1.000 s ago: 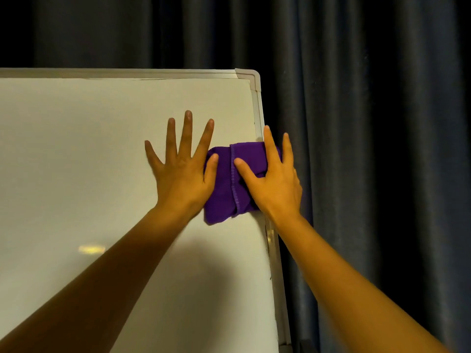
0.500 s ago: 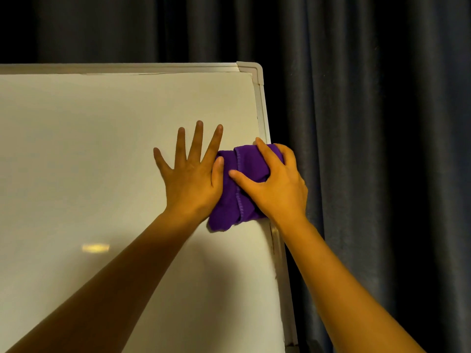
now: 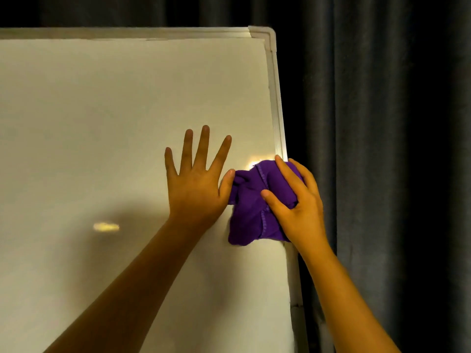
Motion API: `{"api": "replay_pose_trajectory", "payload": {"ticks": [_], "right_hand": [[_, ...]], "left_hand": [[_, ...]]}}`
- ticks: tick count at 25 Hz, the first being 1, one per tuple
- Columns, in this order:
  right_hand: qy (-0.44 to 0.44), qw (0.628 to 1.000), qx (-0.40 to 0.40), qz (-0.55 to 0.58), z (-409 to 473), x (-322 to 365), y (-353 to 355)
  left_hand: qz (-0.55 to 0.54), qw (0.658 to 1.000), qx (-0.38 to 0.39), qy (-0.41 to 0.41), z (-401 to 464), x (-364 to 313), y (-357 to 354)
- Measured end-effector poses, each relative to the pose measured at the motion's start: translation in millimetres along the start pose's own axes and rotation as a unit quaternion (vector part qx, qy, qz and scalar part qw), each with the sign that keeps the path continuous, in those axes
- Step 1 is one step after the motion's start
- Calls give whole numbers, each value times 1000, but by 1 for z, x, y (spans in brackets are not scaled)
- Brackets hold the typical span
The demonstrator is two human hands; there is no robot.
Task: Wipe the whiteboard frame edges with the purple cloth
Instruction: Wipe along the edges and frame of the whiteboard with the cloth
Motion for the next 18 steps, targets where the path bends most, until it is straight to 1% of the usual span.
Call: {"api": "replay_pose_trajectory", "payload": {"ticks": [5, 10, 15, 18], "right_hand": [[-33, 999, -2, 15, -41, -11, 24], [-50, 999, -6, 6, -75, -14, 43], [-25, 999, 37, -19, -44, -8, 28], [-4, 999, 28, -26, -12, 0, 18]], "left_hand": [[-5, 1000, 1, 7, -65, -7, 15], [-9, 1000, 0, 0, -98, -8, 24], [-4, 1000, -5, -10, -132, -4, 23], [-2, 1000, -17, -12, -134, -3, 23]]}}
Point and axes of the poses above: each hand's wrist, its own z-axis towards the middle knuckle, its own y-axis out of the back of the hand, x = y × z, the point moved 8 cm from there along z, towards the middle knuckle, and after that the axes turned 13 degrees about -x, right-handed, at the moved point
